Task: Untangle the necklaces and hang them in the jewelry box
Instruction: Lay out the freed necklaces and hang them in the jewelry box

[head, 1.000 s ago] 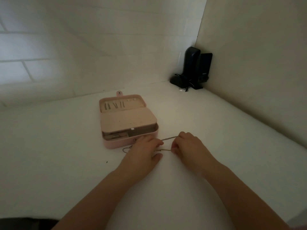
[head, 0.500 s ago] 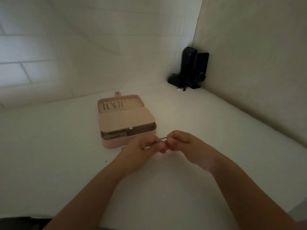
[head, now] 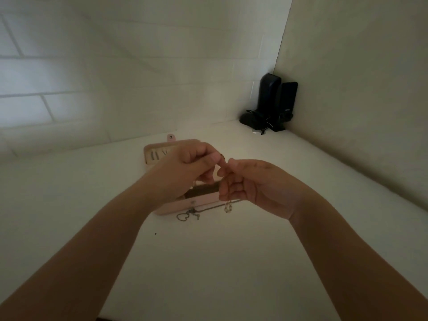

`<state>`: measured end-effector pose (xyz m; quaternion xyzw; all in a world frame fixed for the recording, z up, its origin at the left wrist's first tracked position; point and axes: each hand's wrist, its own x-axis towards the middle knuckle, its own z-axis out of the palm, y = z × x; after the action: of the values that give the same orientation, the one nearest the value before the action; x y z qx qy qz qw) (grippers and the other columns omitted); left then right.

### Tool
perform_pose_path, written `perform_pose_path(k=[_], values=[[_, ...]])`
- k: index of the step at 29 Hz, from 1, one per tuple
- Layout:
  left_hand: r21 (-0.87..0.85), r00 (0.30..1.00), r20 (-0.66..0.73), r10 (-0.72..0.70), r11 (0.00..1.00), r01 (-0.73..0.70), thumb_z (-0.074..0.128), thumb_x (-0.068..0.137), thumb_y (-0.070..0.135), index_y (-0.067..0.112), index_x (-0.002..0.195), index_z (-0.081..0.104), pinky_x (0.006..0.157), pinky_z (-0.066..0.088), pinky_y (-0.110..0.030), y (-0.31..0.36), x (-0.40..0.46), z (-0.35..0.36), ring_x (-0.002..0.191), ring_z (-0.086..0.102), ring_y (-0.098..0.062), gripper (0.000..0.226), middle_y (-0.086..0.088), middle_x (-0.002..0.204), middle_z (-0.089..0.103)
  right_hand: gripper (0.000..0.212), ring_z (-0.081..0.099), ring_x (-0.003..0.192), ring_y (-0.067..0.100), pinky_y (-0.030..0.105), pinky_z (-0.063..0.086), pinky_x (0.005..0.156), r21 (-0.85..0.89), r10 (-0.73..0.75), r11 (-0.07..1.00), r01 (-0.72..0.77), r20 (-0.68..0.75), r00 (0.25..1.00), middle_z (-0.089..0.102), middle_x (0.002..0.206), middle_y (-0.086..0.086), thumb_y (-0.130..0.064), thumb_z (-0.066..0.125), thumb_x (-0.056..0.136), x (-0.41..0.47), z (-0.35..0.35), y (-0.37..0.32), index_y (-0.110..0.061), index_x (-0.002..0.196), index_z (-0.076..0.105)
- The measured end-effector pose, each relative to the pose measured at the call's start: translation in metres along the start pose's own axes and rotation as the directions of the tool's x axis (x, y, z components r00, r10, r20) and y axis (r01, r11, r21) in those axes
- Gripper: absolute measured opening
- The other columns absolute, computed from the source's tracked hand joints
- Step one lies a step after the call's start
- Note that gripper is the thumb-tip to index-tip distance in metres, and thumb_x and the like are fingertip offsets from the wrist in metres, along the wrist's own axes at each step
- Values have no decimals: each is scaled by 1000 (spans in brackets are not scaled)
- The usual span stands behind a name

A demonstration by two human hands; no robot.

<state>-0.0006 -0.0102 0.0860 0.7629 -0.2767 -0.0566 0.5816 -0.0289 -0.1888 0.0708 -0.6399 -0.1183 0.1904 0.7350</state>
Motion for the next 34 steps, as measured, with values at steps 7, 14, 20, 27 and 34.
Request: perform_pose_path(k=[7,14,20,27,34], values=[[-38,995,-64,-80,996,77,50,91,17,21,72,65,82,54,-30,-10,25,-25,67,62,-7,25,4,67,63,19,57,64,13,25,53,69,-128,-28,992,14,-107,994,59,67,3,-24,51,88,38,5,-20,-11,80,62],[-5,985,-139,-107,994,108,54,90,15,19,87,69,82,51,-26,-36,70,-64,76,65,-3,16,3,79,70,21,39,53,10,24,40,60,-185,-89,982,31,-316,944,43,58,-1,-22,48,95,106,0,-29,-10,86,62],[-136,959,-222,-177,979,149,52,91,14,17,90,69,83,52,-26,-70,113,-81,82,65,-11,17,-3,84,68,20,38,53,10,23,38,56,-95,-67,995,35,-356,932,46,61,1,-20,47,95,167,-12,-25,-7,88,61],[-126,924,-199,-327,943,307,53,90,11,6,95,68,66,56,-22,-124,135,-83,72,65,-12,17,-7,80,67,23,47,53,14,28,43,57,-252,-5,962,-105,-403,915,55,61,3,-23,51,94,207,-33,11,-4,87,63],[513,955,-265,-130,820,254,53,89,27,19,110,63,83,37,-22,-151,146,-90,101,57,-13,25,1,109,65,25,48,50,15,27,42,51,-472,-53,869,-146,-384,922,59,58,-3,-26,50,93,212,-39,22,-10,78,61]])
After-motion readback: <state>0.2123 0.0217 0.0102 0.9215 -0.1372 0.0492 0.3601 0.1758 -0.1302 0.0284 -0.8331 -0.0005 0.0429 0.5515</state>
